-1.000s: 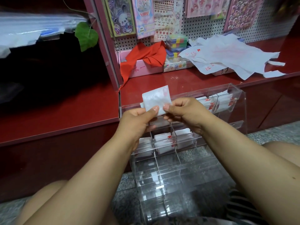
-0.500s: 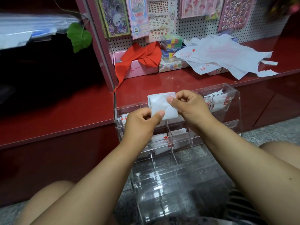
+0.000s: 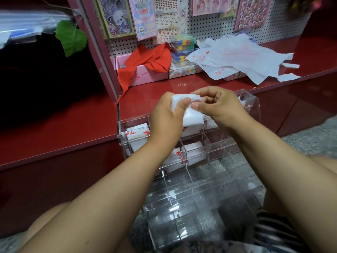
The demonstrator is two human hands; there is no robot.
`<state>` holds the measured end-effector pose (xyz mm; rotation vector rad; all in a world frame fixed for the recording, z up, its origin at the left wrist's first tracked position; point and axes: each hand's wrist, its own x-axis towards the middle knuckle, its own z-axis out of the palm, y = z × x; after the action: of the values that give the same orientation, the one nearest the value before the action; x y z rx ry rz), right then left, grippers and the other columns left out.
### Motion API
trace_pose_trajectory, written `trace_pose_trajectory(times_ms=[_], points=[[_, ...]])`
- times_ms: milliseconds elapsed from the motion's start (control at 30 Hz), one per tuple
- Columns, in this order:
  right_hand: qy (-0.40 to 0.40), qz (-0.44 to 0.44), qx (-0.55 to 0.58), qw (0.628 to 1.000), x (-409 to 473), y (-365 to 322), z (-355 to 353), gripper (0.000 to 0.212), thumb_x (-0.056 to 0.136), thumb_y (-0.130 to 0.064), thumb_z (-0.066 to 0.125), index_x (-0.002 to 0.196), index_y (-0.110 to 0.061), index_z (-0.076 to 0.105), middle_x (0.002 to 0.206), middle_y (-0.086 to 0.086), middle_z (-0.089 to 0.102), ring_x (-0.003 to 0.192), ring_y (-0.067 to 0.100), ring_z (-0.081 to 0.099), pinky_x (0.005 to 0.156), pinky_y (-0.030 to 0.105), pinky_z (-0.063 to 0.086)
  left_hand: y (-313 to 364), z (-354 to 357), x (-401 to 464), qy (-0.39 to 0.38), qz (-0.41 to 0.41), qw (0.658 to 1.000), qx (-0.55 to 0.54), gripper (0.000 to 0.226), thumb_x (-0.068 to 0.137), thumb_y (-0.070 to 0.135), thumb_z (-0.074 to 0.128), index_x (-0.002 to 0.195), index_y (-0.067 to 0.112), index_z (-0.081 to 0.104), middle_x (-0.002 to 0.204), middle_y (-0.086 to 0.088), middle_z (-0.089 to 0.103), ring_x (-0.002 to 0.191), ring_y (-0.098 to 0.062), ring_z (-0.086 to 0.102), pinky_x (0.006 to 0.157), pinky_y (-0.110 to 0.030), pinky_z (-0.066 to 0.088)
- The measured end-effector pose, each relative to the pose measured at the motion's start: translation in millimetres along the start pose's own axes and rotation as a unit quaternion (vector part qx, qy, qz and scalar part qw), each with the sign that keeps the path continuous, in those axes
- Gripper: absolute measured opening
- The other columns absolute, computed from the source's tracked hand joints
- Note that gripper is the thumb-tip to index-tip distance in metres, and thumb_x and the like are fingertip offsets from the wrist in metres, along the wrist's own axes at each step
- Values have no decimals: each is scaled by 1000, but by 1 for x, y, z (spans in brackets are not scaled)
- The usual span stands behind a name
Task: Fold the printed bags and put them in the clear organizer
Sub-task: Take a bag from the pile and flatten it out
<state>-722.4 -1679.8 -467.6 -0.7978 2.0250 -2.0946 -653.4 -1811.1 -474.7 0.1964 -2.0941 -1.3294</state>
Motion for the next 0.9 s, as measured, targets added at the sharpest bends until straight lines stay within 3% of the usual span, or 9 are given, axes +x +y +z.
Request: trace_pose_trajectory(times_ms=[100,233,367,533,700,800,900], points=[[17,-5,-19,1000,3,0,-8,21,77,5,72,84,-14,66,73,8,59,66,13,57,66,22,53,1,9,6,-3,14,1000,5,26,91,24,66,71,24,49,63,11,51,56,1,44,51,-23,37],[0,16,-28,999,6,5,-23,14,81,-4,72,87,-15,67,77,11,62,70,16,59,68,25,52,-1,22,11,-6,17,1000,1,32,90,25,68,67,26,45,59,11,47,56,-5,41,53,-26,34],[-42,34,-123,991,8,8,-35,5,86,-12,68,82,-16,68,71,-6,67,62,1,59,60,15,47,-14,29,8,-56,19,998,9,25,93,28,63,72,17,52,63,8,49,60,-10,44,54,-29,36],[-82,32,-316,945,13,25,-45,5,82,-15,74,77,-15,71,70,-5,65,56,0,51,55,14,39,-35,21,8,-136,66,975,161,18,94,25,61,89,11,72,80,5,48,77,-15,47,67,-27,37],[-88,-39,-442,892,5,58,-43,9,78,-24,77,78,-16,74,74,-8,63,66,9,53,62,24,38,-48,16,-5,-177,72,924,332,22,95,34,60,106,19,71,104,-4,66,95,-27,59,75,-37,48],[-62,-111,-475,871,-1,77,-41,13,75,-25,80,75,-14,74,75,-2,67,72,14,54,66,28,41,-54,19,-8,-196,66,891,404,24,98,39,52,111,25,67,99,-2,69,95,-28,61,70,-34,46],[-61,-147,-499,852,0,90,-41,13,70,-24,82,70,-15,72,70,0,68,69,21,59,67,27,39,-60,23,-9,-213,45,883,416,25,98,39,50,109,24,67,93,-4,71,93,-31,63,69,-33,47]])
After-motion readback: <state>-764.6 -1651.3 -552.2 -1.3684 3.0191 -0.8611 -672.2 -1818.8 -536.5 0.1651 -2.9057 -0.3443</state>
